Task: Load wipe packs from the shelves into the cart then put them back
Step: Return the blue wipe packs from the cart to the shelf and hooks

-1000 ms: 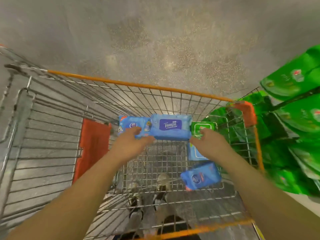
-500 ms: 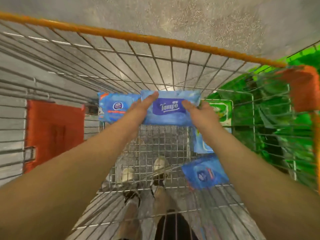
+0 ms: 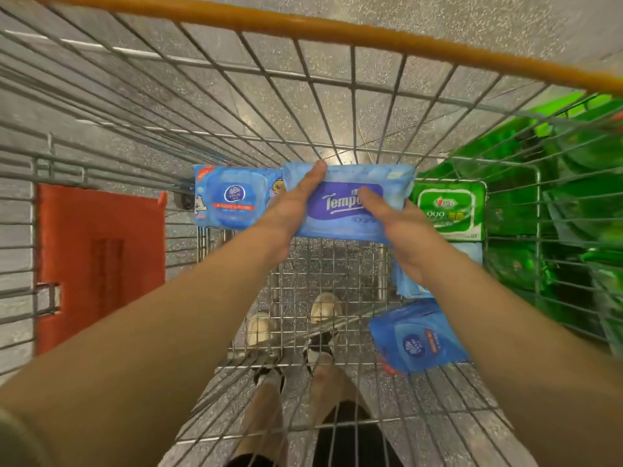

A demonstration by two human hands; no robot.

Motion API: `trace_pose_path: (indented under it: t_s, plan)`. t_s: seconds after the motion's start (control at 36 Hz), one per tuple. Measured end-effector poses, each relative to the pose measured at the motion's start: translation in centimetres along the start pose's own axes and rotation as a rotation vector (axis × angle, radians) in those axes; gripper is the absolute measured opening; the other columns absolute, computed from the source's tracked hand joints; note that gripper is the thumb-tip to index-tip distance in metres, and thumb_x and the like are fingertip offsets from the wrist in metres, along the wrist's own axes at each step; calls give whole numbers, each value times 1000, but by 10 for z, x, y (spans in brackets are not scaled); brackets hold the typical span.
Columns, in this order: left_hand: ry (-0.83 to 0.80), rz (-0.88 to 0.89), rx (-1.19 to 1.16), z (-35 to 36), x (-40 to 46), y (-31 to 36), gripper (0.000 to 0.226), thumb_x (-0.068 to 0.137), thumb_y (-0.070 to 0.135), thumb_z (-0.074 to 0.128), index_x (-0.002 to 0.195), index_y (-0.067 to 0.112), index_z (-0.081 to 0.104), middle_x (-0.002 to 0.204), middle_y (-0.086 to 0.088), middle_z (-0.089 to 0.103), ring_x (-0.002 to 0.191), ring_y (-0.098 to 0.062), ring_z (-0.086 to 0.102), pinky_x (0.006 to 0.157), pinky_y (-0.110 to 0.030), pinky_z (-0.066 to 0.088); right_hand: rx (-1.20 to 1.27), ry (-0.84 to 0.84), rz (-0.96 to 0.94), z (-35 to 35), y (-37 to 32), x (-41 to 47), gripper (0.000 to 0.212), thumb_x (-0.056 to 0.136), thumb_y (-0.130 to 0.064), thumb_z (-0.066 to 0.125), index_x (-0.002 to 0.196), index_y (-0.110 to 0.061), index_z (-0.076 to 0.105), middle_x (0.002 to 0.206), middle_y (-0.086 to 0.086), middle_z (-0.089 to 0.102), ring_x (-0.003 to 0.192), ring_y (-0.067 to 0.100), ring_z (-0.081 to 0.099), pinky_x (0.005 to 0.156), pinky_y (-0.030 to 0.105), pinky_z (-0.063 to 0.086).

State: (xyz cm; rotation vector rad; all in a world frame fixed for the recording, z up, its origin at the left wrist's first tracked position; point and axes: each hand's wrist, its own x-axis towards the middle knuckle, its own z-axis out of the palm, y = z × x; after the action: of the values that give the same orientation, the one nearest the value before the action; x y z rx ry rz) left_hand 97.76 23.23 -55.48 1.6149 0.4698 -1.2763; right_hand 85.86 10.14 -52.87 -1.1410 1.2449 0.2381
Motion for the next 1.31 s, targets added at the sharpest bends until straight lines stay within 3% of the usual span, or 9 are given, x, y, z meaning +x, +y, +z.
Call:
trace_pose_path:
  t_s: [0.19, 0.33, 0.44, 0.64, 0.78, 0.89, 1.0, 1.11, 1.31]
  plan:
    - [40, -19, -31, 4, -4, -1, 127, 27, 91, 79, 131, 21, 63, 112, -1, 77, 107, -23, 73, 107, -44, 48, 29, -45, 0, 0, 0, 1, 115, 33, -76, 87, 131, -22, 60, 118, -7, 74, 106, 17, 71, 96, 41, 50]
    - [27, 16, -56, 3, -33, -12, 54, 73, 71, 74, 99, 23, 76, 99, -2, 80, 100, -23, 75, 101, -41, 54, 7, -49, -34, 0, 2, -10, 52, 79, -43, 83, 121, -19, 66, 109, -4, 76, 100, 15, 73, 90, 35, 53]
    - [23, 8, -66, -6, -55, -33, 61, 78, 66, 71, 120, 22, 71, 103, 1, 80, 97, -18, 76, 87, -33, 56, -18, -77, -38, 1, 15, -27, 30, 83, -35, 81, 106, -23, 66, 104, -5, 77, 94, 13, 73, 86, 31, 56]
    - [54, -125, 10, -25, -72, -69, 83, 52, 77, 79, 113, 20, 73, 98, 2, 80, 96, -18, 76, 97, -36, 53, -38, -119, 83, 6, 59, -51, 46, 81, -51, 78, 117, -31, 57, 119, -9, 70, 107, 13, 67, 88, 35, 45]
    - [57, -131, 0, -34, -68, -88, 57, 76, 58, 77, 118, 20, 70, 95, 1, 80, 88, -16, 76, 86, -33, 57, -115, -153, 113, 9, 72, -56, 109, 45, -79, 83, 137, -29, 52, 127, -9, 68, 111, 17, 68, 99, 43, 52]
    - [-4, -114, -7, -38, -66, -91, 32, 87, 48, 70, 106, 23, 70, 83, 6, 80, 70, -9, 75, 73, -27, 55, -140, -144, 151, 8, 68, -49, 111, 61, -63, 86, 150, -21, 35, 143, -3, 54, 123, 23, 59, 101, 42, 49]
    - [-25, -82, -33, -41, -63, -89, 63, 70, 55, 72, 122, 18, 68, 90, 2, 80, 76, -12, 76, 68, -26, 57, -180, -45, 73, 17, 70, -43, 103, 78, -48, 82, 156, -15, 23, 154, 1, 38, 128, 17, 48, 101, 33, 41]
    - [-94, -97, -102, -48, -60, -92, 57, 70, 49, 68, 117, 15, 67, 85, 1, 80, 73, -13, 76, 68, -29, 61, -44, -57, 115, 19, 73, -42, 154, 37, -88, 78, 161, -32, 7, 162, -5, 33, 142, 21, 44, 116, 50, 38]
    - [-116, -114, -164, -47, -60, -93, 39, 71, 45, 68, 99, 19, 71, 89, -5, 79, 77, -20, 75, 86, -42, 58, 96, -191, 153, 17, 81, -34, 129, 35, -79, 87, 145, -23, 49, 114, 0, 76, 105, 22, 73, 103, 49, 52]
